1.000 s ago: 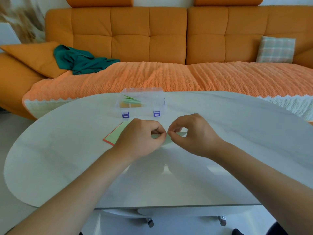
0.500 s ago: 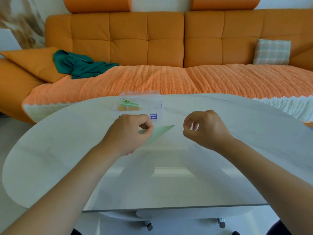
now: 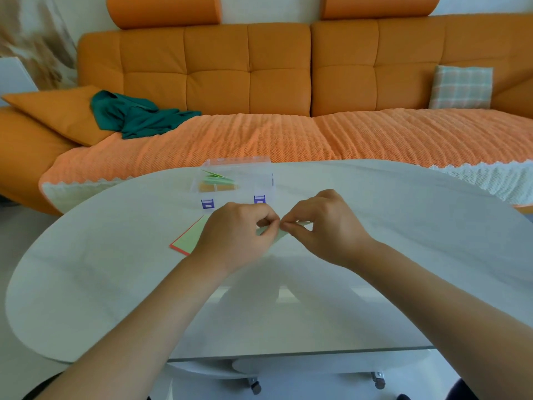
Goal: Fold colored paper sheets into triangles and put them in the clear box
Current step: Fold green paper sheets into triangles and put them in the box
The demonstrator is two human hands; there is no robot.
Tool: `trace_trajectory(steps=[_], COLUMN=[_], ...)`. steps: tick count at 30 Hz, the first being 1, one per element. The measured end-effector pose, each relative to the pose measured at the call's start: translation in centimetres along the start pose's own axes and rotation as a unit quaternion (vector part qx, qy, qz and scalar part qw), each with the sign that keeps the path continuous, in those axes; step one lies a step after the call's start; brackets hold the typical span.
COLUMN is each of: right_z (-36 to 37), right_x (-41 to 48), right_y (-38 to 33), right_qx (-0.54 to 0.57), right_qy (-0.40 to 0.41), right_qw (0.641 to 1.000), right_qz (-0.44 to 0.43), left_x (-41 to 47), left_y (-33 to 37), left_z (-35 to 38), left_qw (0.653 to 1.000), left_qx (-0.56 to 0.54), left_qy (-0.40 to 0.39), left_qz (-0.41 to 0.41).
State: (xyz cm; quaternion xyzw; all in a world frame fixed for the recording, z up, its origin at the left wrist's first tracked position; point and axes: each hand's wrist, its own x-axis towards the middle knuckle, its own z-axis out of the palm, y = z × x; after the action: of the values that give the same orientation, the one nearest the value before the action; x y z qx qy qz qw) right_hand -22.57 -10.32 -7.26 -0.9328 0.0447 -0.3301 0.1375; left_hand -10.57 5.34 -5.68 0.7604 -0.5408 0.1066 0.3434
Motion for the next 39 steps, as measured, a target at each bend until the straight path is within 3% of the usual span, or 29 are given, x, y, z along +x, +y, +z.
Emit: trace_trajectory(steps=[6, 11, 16, 19, 23, 25, 28, 30, 34, 39], right_z=[-0.6, -2.1, -2.2, -2.6, -3.6, -3.4, -3.0, -2.7, -1.9, -1.7], right_x=[0.1, 0.3, 0.3, 0.7, 1.3, 1.5, 1.5, 1.5, 1.1, 0.4], right_y=[0.6, 1.6, 1.7, 1.8, 1.1, 0.3, -0.6, -0.9, -0.6, -0.8], right_qx=[0.04, 0.102, 0.112, 0.131, 0.166, 0.187, 0.229, 0.236, 0.185, 0.105], right_qy=[-0.012, -0.039, -0.07, -0.076, -0.155, -0.192, -0.214, -0.198, -0.073, -0.029], right_qw=[0.998, 0.981, 0.97, 0.963, 0.95, 0.942, 0.929, 0.93, 0.966, 0.994], right_qz=[0.052, 0.16, 0.205, 0.222, 0.216, 0.2, 0.198, 0.201, 0.166, 0.028], left_x=[0.5, 0.8, 0.6, 0.6, 0.2, -0.1, -0.3, -0.1, 0.1, 0.3], left_y=[-1.1, -3.5, -4.7, -5.6, -3.1, -1.6, -1.0, -1.1, -1.5, -1.9], left_z=[-0.4, -1.8, -3.3, -4.2, -3.6, -2.6, -1.2, -0.8, -0.2, -0.2], left_qw=[0.998, 0.998, 0.991, 0.99, 0.991, 0.977, 0.966, 0.961, 0.934, 0.847], left_qx=[0.012, 0.018, 0.095, 0.114, -0.064, -0.138, -0.145, -0.158, -0.235, -0.362], left_qy=[-0.021, -0.055, -0.089, -0.069, -0.035, -0.087, -0.162, -0.174, -0.129, -0.098], left_qz=[0.058, 0.022, -0.009, -0.049, -0.108, -0.138, -0.137, -0.148, -0.236, -0.377])
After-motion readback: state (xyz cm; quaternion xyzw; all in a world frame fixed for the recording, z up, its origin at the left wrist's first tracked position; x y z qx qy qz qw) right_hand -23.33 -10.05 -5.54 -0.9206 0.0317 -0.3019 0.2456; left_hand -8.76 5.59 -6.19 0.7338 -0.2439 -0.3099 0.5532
